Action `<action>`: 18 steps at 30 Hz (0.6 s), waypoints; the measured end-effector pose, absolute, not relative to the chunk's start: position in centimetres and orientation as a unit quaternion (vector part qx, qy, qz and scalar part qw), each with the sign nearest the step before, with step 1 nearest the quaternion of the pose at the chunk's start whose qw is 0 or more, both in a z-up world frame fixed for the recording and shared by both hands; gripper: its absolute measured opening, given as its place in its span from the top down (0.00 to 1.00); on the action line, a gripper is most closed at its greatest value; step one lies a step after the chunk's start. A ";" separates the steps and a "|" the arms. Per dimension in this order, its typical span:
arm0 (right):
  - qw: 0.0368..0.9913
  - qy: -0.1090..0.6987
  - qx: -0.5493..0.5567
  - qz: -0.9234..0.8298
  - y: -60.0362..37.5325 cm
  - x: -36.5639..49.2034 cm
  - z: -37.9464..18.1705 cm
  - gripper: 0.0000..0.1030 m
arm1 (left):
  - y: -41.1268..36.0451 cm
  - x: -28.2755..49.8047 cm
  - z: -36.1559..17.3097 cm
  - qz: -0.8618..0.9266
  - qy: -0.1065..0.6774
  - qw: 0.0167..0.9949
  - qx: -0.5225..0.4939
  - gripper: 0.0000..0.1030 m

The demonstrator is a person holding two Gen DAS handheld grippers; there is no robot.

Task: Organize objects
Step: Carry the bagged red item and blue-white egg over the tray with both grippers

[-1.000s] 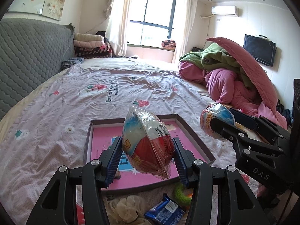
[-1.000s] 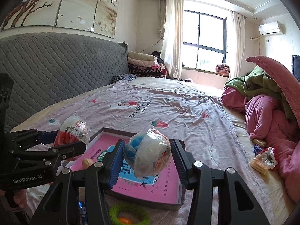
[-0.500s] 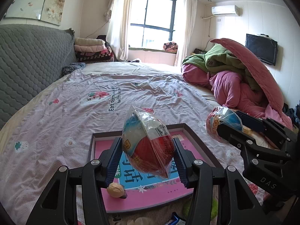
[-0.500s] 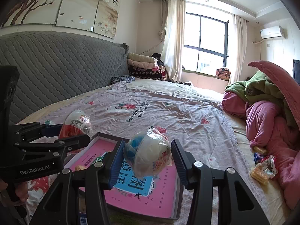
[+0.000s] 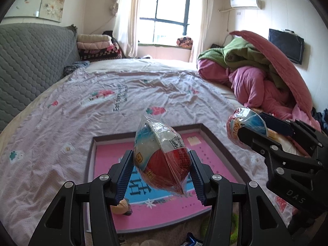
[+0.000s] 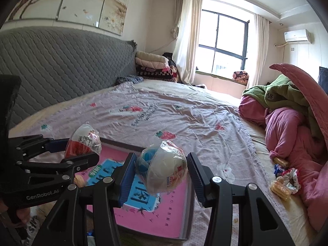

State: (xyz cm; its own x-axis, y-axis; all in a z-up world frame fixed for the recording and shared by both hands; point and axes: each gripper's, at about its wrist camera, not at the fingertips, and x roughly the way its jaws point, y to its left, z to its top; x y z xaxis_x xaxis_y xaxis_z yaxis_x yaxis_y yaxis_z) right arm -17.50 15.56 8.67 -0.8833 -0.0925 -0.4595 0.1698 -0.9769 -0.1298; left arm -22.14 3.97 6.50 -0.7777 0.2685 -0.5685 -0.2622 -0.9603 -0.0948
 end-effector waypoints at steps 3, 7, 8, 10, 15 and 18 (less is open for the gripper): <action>0.062 0.082 0.250 -0.963 15.9 -18.1 7.6 0.51 | 4.5 -22.4 5.4 0.937 -0.001 0.146 -0.317 0.47; 0.060 0.072 0.272 -0.958 16.6 -18.8 6.6 0.51 | 5.1 -22.8 4.0 0.929 0.007 0.151 -0.337 0.47; 0.059 0.070 0.278 -0.956 16.8 -18.9 6.3 0.50 | 5.2 -23.0 3.8 0.927 0.008 0.151 -0.342 0.47; 0.059 0.066 0.291 -0.953 17.2 -19.2 5.8 0.50 | 5.3 -23.3 3.2 0.924 0.009 0.151 -0.352 0.47; 0.060 0.056 0.317 -0.945 17.8 -19.8 4.5 0.50 | 5.5 -24.0 1.8 0.913 0.009 0.157 -0.377 0.47; 0.065 0.052 0.328 -0.941 17.7 -19.9 4.0 0.50 | 5.7 -24.3 1.0 0.905 0.003 0.166 -0.391 0.47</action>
